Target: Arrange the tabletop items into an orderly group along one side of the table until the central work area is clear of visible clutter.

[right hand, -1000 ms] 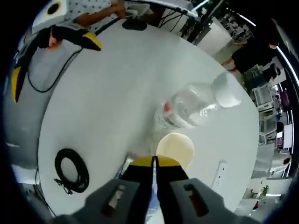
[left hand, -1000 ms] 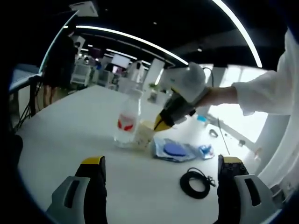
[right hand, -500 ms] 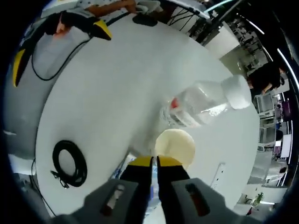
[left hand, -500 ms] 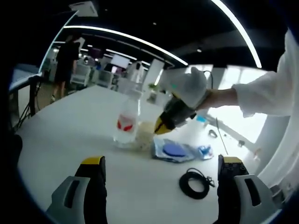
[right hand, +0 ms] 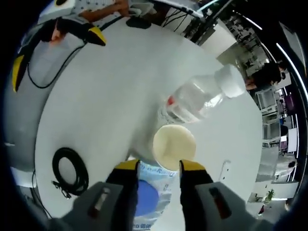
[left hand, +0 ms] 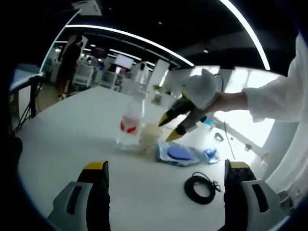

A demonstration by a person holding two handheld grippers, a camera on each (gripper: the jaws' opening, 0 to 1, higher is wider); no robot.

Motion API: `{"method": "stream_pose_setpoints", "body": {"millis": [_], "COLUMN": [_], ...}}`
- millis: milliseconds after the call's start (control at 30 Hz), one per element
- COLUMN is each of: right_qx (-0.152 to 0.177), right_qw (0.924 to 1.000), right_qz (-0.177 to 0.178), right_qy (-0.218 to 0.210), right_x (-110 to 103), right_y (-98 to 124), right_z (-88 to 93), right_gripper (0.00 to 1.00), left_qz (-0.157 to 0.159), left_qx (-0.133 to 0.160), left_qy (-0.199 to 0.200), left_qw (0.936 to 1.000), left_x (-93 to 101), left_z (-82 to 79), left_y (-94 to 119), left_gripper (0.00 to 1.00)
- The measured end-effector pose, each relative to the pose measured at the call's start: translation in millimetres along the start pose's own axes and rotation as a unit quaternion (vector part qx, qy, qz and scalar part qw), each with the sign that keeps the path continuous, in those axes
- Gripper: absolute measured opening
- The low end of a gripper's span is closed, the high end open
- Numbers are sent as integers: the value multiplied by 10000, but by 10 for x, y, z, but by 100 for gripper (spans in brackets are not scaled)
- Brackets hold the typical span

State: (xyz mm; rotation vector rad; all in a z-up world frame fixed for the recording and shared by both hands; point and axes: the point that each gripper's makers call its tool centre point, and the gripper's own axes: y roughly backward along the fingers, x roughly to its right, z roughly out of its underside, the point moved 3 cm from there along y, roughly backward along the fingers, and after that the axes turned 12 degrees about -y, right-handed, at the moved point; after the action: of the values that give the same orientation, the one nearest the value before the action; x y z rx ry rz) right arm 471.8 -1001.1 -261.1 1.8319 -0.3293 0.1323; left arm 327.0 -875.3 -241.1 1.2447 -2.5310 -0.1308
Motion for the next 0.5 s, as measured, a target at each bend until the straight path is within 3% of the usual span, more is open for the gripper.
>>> {"method": "stream_pose_setpoints", "body": {"millis": [500], "right_qx": [443], "right_qw": [9971], "right_qz": [121], "right_qy": [-614], "right_x": [-12], "right_y": [80], "right_z": [56], "right_gripper": [50], "left_qz": [12], "left_qx": [-184], "left_qy": [-24], "left_qw": [9998], "left_x": [4], "left_z": [78], "left_y": [-7], "left_gripper": [96]}}
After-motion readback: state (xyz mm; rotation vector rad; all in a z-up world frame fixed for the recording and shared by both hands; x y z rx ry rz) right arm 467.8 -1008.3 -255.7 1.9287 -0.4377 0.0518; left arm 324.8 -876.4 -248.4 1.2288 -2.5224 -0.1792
